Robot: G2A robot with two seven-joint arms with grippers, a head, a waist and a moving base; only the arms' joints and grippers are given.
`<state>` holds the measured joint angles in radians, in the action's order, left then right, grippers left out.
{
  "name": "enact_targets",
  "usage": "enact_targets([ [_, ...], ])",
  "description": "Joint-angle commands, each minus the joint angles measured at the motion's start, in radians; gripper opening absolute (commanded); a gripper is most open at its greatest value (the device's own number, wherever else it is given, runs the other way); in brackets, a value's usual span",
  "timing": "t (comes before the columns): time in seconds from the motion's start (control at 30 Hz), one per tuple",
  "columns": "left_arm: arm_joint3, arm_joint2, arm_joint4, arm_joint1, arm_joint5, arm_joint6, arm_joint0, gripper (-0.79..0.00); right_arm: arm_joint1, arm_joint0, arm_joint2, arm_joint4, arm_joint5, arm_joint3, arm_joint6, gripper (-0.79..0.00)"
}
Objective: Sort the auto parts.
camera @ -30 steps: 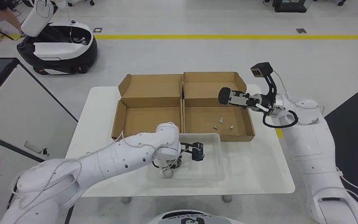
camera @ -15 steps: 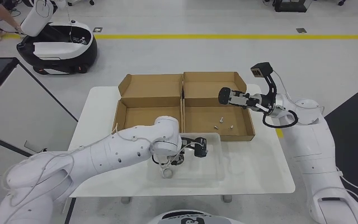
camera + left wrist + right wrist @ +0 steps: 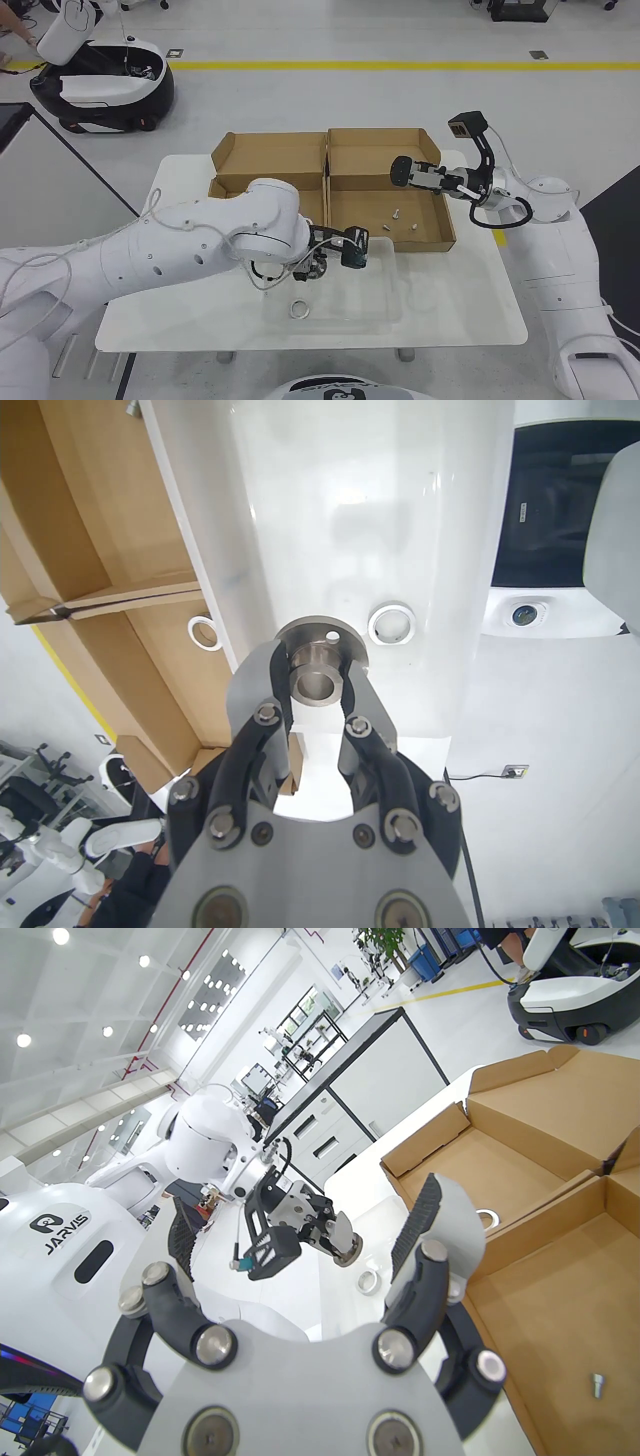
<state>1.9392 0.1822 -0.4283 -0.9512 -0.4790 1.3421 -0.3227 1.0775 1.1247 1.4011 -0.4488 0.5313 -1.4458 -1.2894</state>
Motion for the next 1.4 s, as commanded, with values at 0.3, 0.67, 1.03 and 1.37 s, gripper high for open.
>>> enact_targets([
  [0.3,-0.037,0.248,0.047,0.196,-0.321,-0.341,-0.122,-0.785,0.0,0.0,0.0,0.0,0.0,0.0,0.0,0.0],
  [0.67,-0.017,0.378,-0.011,0.275,-0.44,-0.495,-0.243,-0.785,0.0,0.0,0.0,0.0,0.0,0.0,0.0,0.0],
  [1.03,-0.063,0.402,-0.053,0.286,-0.372,-0.545,-0.296,-0.785,0.0,0.0,0.0,0.0,0.0,0.0,0.0,0.0],
  [1.37,-0.107,0.553,-0.055,0.347,-0.429,-0.793,-0.45,-0.785,0.0,0.0,0.0,0.0,0.0,0.0,0.0,0.0],
])
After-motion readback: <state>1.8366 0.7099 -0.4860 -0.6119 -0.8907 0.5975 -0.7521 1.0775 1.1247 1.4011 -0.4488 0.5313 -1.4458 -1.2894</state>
